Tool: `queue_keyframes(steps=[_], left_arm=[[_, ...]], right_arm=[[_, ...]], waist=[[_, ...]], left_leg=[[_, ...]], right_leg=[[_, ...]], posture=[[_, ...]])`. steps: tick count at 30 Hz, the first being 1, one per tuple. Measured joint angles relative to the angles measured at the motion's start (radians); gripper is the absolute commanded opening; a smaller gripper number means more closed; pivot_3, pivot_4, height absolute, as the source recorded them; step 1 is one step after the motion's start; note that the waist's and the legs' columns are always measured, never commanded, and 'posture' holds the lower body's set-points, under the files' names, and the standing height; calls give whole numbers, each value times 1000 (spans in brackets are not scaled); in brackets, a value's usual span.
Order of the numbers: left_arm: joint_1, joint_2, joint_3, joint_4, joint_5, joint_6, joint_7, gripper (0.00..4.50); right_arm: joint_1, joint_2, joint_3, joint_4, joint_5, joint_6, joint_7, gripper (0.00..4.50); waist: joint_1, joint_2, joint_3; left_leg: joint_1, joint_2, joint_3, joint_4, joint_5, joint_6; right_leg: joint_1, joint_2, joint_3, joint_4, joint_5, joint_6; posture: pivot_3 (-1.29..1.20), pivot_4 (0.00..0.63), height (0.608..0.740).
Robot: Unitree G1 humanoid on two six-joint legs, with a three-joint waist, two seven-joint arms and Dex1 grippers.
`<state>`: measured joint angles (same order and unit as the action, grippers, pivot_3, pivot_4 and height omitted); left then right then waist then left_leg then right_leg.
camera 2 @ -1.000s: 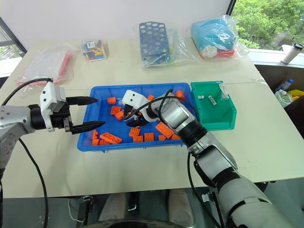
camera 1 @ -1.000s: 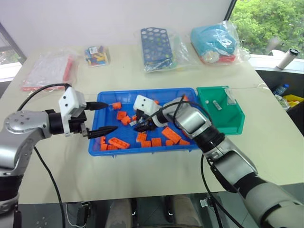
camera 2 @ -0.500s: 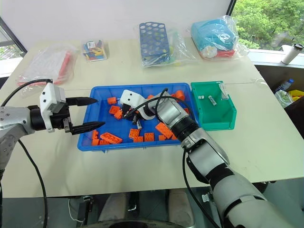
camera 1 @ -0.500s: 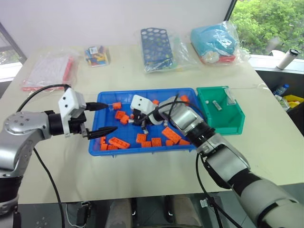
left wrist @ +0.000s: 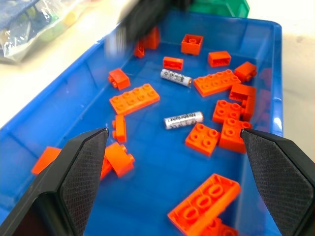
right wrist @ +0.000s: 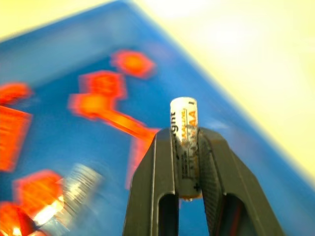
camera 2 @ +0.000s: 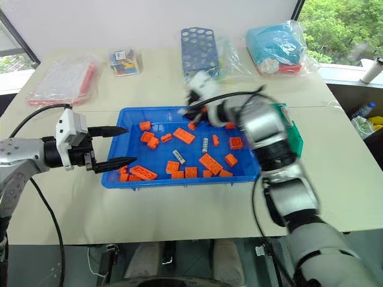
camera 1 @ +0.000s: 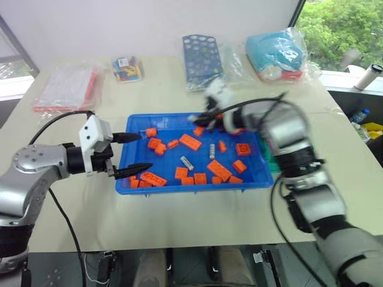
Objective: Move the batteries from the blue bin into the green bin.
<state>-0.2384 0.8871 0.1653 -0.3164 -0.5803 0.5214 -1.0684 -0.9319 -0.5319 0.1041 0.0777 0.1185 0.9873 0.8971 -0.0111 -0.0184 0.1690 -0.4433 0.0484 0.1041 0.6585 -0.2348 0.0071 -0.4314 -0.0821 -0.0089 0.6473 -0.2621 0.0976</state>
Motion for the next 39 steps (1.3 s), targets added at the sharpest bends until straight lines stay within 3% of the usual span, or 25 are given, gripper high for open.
queue_keyframes(steps=[5,8,15,21,25,33,39], left_arm=[[-4,-18,-9,2,-1,1,-5,4500],[-17,-31,-21,5,-2,2,-7,4500],[-54,-51,-34,22,-5,16,4,4500],[-62,-58,-35,22,-5,16,10,4500],[-52,-64,-34,16,-5,20,27,4500],[-38,-63,-33,-8,-12,41,32,4500],[-39,-62,-33,-17,-20,52,40,4500]], right_arm=[[158,-216,-143,-96,39,117,-23,75],[229,-273,-208,-126,60,150,-43,75],[294,-275,-213,-166,84,152,-110,3247],[172,-221,-150,-169,107,114,-128,3247],[114,-81,-94,-214,162,159,-153,3247],[158,137,134,-271,210,222,-223,3247],[188,178,217,-260,202,203,-258,3247]], waist=[[-4,0,0],[-9,0,0],[-6,0,0],[-7,0,0],[-6,0,0],[0,0,0],[-4,0,0]], left_leg=[[1,0,0,0,0,0],[1,0,0,0,0,0],[1,-1,0,0,0,0],[1,0,0,0,0,1],[0,0,0,0,0,0],[0,0,-1,3,0,1],[0,-1,-1,3,0,1]], right_leg=[[0,1,0,0,-1,-2],[0,2,1,1,-1,-2],[0,2,1,1,0,1],[0,3,1,1,1,1],[0,3,1,1,1,1],[1,2,0,1,0,1],[1,2,0,1,1,1]], posture=[[0,150,737],[0,150,737],[0,150,737],[0,150,737],[0,150,737],[0,150,737],[0,150,737]])
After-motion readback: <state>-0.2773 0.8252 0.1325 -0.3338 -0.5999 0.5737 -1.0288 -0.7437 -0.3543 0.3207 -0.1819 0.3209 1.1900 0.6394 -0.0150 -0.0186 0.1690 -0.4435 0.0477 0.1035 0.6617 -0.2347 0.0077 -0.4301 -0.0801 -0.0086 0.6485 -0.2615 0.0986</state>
